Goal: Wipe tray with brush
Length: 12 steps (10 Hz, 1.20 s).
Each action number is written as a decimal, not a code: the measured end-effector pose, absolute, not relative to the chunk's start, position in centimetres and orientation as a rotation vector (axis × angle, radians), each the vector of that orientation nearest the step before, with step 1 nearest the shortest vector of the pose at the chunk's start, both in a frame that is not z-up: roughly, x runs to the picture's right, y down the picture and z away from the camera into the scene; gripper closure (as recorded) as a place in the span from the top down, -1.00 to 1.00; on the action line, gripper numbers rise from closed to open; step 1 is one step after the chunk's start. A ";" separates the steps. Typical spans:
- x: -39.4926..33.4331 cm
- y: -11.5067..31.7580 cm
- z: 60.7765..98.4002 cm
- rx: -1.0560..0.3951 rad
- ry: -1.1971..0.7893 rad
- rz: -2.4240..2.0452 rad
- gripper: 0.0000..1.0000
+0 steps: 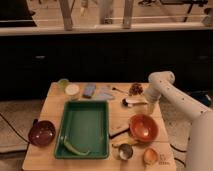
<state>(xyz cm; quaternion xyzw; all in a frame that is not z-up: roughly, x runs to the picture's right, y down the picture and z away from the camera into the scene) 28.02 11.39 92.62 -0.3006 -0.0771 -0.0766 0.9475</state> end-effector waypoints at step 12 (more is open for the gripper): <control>27.5 9.5 90.8 -0.558 -0.168 -0.221 -1.00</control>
